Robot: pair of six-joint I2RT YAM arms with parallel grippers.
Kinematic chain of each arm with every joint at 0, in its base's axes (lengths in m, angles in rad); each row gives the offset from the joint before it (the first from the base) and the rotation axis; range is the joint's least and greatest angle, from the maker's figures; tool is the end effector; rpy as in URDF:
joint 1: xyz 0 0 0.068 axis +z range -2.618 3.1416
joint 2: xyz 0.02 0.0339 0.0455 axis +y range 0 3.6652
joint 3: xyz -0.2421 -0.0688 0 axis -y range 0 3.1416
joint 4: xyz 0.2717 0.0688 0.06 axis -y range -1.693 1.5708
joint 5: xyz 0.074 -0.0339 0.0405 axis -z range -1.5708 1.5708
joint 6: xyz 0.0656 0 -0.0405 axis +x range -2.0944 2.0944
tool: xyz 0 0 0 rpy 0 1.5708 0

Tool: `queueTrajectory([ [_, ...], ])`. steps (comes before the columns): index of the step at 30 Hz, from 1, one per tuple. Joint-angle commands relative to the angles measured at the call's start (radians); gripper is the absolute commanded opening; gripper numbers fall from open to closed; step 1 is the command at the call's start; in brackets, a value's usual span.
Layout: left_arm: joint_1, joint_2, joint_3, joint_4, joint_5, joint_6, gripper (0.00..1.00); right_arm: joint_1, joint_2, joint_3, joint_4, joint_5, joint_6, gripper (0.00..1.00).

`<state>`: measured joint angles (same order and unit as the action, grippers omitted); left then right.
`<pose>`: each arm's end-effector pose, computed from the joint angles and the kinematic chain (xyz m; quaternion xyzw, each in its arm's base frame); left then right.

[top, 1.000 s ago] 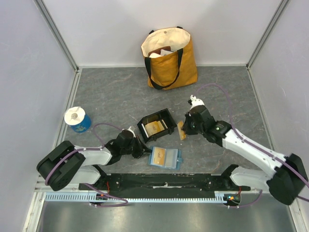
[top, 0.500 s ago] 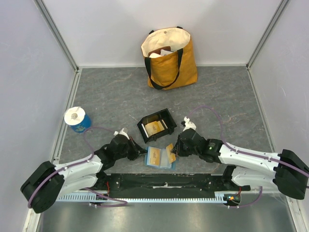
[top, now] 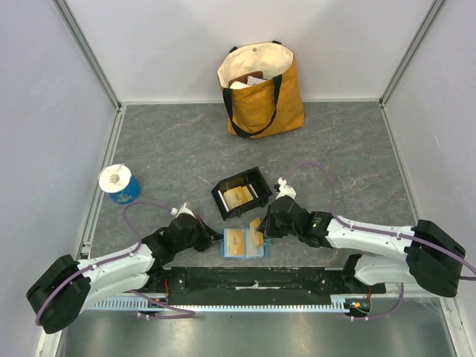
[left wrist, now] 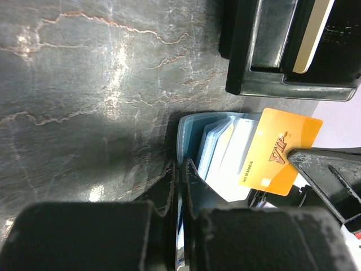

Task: Put the credit cards into the card holder
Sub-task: Turn over the card slot in the card holder.

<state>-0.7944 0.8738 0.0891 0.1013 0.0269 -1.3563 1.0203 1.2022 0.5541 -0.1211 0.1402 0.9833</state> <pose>0.1441 -0.1493 0.0615 -0.2449 0.8693 -0.3834 0.1934 0.1571 0.2385 0.1265 0.0103 0.9188 0.2931 0.2640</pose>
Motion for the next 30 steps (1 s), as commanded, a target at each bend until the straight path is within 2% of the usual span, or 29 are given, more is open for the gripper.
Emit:
queueTrajectory([
  [1,-0.020,0.016,0.041,0.005,-0.051,-0.032,0.02,0.020,0.031,0.095,-0.053,0.076,-0.021,0.00],
  [4,-0.026,0.004,0.034,-0.006,-0.062,-0.044,0.02,0.020,-0.051,0.060,-0.120,0.180,-0.002,0.00],
  [9,-0.028,-0.025,0.026,-0.038,-0.084,-0.052,0.02,0.018,-0.153,0.014,-0.172,0.193,0.020,0.00],
  [18,-0.028,-0.027,0.024,-0.046,-0.087,-0.052,0.02,0.018,-0.093,0.033,-0.190,0.173,0.009,0.00],
  [30,-0.028,-0.025,0.029,-0.049,-0.088,-0.046,0.02,0.020,-0.056,0.069,-0.126,0.095,-0.041,0.00],
])
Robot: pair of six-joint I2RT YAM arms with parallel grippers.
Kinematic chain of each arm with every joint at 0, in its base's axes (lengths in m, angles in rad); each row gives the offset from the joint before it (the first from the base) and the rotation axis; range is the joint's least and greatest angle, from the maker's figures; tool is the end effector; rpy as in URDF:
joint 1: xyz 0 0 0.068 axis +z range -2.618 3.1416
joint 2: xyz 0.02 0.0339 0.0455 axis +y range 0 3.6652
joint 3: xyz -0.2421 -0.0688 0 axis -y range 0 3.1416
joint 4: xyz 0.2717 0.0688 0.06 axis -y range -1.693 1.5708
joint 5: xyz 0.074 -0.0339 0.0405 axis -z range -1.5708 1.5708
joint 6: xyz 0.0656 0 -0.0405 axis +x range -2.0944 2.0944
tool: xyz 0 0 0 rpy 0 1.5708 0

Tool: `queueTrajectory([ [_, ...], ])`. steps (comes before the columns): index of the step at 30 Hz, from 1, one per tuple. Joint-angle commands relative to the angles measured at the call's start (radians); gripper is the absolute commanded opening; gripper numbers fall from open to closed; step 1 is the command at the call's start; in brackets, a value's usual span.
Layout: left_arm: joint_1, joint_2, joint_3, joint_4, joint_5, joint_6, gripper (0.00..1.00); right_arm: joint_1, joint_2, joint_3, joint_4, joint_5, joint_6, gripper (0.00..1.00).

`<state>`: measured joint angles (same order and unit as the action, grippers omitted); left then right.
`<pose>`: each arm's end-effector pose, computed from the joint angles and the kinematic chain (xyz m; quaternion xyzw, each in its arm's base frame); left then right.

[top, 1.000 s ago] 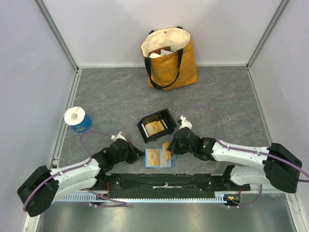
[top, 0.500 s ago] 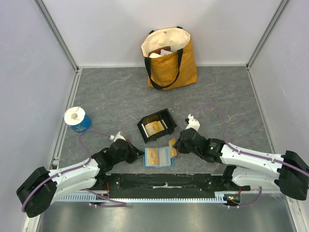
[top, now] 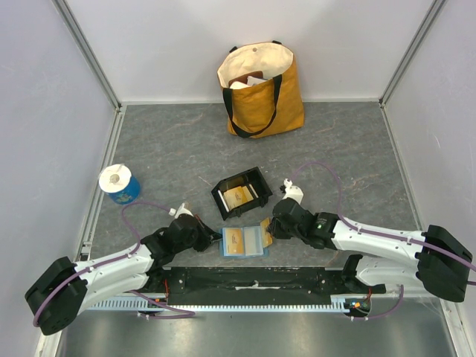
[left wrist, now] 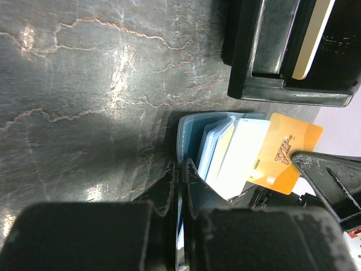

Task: Put the credit cards into the card holder
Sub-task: Turn over the card slot in the card holder.

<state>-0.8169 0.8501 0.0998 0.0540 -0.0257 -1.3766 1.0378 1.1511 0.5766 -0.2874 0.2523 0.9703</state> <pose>0.1429 -0.1497 0.0645 -0.2554 0.8691 -0.3714 0.2036 0.1521 0.2256 0.1329 0.0122 0.9313 0.2271 0.2844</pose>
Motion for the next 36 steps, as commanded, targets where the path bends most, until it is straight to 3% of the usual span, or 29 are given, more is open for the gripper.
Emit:
queueTrajectory([
  [1,-0.005,-0.002,0.020,-0.002,-0.036,-0.027,0.02,0.002,-0.008,0.054,0.047,-0.030,-0.036,0.00],
  [13,-0.007,0.013,0.023,0.006,-0.031,-0.021,0.02,0.004,0.053,0.126,0.214,-0.208,-0.085,0.00],
  [24,-0.005,0.021,0.018,0.017,-0.023,-0.018,0.02,0.004,0.206,0.144,0.237,-0.275,-0.084,0.00],
  [29,-0.005,0.023,0.006,0.020,-0.028,-0.022,0.02,0.005,0.207,0.115,0.232,-0.196,-0.059,0.00],
  [36,-0.005,0.070,-0.025,0.069,-0.017,-0.015,0.02,0.002,0.137,-0.046,0.393,-0.150,0.027,0.00],
])
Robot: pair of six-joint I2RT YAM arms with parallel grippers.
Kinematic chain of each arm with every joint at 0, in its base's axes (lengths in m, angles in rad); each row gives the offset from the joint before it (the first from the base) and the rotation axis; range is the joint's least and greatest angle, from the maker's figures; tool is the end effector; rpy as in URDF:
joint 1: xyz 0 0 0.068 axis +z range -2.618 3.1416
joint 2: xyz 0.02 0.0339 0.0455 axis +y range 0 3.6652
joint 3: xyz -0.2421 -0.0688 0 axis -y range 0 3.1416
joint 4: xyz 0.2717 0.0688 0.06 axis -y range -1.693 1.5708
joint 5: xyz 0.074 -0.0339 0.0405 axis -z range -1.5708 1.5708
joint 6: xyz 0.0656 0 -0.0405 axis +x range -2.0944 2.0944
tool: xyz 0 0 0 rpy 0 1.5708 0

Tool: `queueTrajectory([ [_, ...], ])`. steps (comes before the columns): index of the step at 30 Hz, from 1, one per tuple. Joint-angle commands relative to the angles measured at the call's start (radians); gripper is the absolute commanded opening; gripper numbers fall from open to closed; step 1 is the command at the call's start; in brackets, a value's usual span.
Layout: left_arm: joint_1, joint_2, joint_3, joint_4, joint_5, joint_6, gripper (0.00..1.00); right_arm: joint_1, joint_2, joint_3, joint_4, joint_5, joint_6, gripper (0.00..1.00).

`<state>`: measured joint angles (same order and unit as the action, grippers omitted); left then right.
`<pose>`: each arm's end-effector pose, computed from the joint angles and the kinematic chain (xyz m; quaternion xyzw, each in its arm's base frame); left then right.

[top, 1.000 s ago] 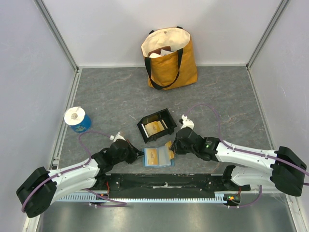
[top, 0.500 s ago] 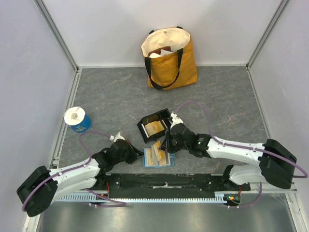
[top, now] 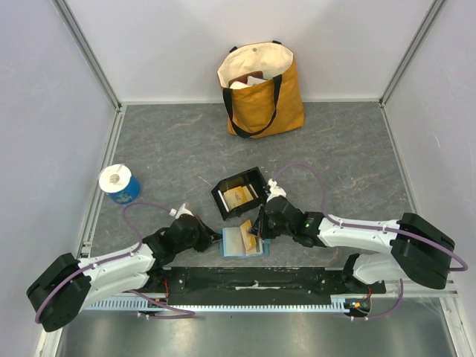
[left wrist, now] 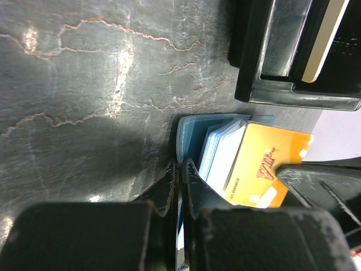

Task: Put the credit cards into the card holder
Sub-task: Turn over the card slot in the card holder, then insert the credit card into the card holder.

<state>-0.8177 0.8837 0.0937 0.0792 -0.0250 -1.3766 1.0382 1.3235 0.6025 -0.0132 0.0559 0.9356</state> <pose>0.1421 -0.1492 0.0588 -0.2557 0.8722 -0.3658 0.2002 0.1595 0.2635 0.1205 -0.0355 0.9128 0.3247 0.2451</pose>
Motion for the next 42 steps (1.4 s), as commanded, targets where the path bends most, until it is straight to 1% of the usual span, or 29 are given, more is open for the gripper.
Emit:
queueTrajectory([
  [1,-0.005,0.049,-0.020,0.054,-0.013,-0.012,0.02,0.000,-0.037,-0.090,0.139,0.050,0.072,0.00],
  [8,-0.005,0.138,-0.022,0.110,-0.012,-0.012,0.02,-0.035,-0.029,-0.181,0.312,0.013,0.117,0.00],
  [13,-0.005,0.155,-0.023,0.108,-0.016,-0.016,0.02,-0.066,-0.009,-0.245,0.430,-0.033,0.163,0.00],
  [18,-0.005,0.162,-0.025,0.108,-0.016,-0.018,0.02,-0.075,0.039,-0.274,0.501,-0.053,0.186,0.00],
  [19,-0.005,0.164,-0.025,0.108,-0.018,-0.021,0.02,-0.075,0.045,-0.277,0.515,-0.079,0.190,0.00],
  [23,-0.005,0.175,-0.022,0.108,-0.021,-0.030,0.02,-0.078,0.062,-0.290,0.529,-0.091,0.210,0.00],
  [28,-0.006,0.189,-0.020,0.114,-0.027,-0.039,0.02,-0.073,0.045,-0.326,0.545,-0.090,0.244,0.00],
  [35,-0.005,0.187,-0.022,0.116,-0.046,-0.050,0.02,-0.063,0.034,-0.333,0.516,-0.123,0.250,0.00],
  [42,-0.005,0.178,-0.026,0.114,-0.058,-0.064,0.02,-0.044,-0.010,-0.339,0.467,-0.099,0.275,0.00],
])
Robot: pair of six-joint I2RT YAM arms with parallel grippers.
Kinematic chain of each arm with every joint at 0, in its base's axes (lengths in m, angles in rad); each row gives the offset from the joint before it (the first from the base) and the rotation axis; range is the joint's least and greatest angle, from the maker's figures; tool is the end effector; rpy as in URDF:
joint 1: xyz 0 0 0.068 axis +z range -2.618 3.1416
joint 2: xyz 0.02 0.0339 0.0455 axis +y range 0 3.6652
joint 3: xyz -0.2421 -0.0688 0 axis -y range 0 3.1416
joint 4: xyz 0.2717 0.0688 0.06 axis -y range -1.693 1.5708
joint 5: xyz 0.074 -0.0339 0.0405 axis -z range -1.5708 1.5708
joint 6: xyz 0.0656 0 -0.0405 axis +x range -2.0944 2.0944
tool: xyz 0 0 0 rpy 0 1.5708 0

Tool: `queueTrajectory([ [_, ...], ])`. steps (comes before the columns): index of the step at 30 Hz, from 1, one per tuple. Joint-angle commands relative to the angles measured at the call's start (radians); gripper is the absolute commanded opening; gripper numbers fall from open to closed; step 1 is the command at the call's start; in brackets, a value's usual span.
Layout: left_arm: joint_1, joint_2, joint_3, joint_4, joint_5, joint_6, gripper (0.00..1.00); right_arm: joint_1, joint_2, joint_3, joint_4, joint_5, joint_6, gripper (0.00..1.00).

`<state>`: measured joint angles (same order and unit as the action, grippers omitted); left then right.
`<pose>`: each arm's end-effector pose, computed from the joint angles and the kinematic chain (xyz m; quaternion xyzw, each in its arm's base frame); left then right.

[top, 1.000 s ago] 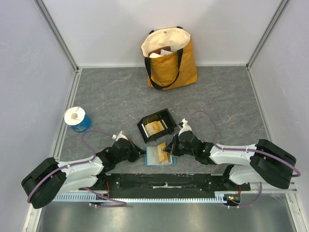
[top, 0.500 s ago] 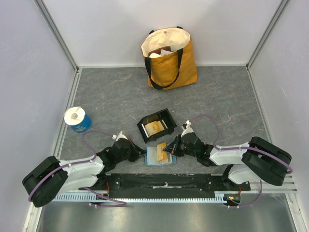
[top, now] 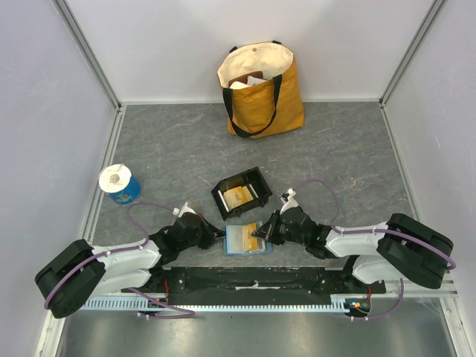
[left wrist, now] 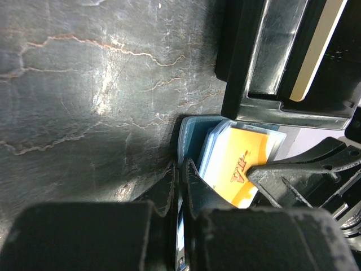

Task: Put the credit cards into the card holder
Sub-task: Insert the credit card into the card holder.

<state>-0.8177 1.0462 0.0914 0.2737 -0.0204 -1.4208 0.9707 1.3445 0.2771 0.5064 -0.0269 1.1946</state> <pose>0.1467 -0.1546 0.0481 -0.2723 0.8606 -0.3832 0.1960 0.1496 0.2217 0.0661 0.0913 0.8704 0.4327 0.2164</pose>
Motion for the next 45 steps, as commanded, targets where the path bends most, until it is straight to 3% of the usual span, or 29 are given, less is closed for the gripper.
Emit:
queueTrajectory([
  [1,-0.005,0.015,-0.025,-0.082,-0.067,-0.020,0.02,0.022,-0.034,-0.010,-0.064,-0.016,0.017,0.00],
  [14,-0.005,0.014,-0.024,-0.080,-0.052,-0.018,0.02,0.031,0.082,0.017,0.053,-0.004,0.005,0.00],
  [27,-0.006,0.012,-0.021,-0.079,-0.042,-0.010,0.02,0.063,0.166,0.091,0.058,-0.048,-0.026,0.03],
  [29,-0.005,0.009,-0.024,-0.079,-0.046,-0.012,0.02,0.060,0.136,0.097,0.011,-0.024,-0.036,0.08],
  [34,-0.005,-0.014,-0.036,-0.082,-0.046,-0.015,0.02,0.059,0.013,0.168,-0.293,0.106,-0.130,0.43],
  [37,-0.005,-0.029,-0.039,-0.090,-0.047,-0.013,0.02,0.060,-0.015,0.183,-0.345,0.127,-0.155,0.52],
  [45,-0.005,-0.035,-0.041,-0.090,-0.046,-0.010,0.02,0.060,0.083,0.235,-0.325,0.039,-0.174,0.54],
])
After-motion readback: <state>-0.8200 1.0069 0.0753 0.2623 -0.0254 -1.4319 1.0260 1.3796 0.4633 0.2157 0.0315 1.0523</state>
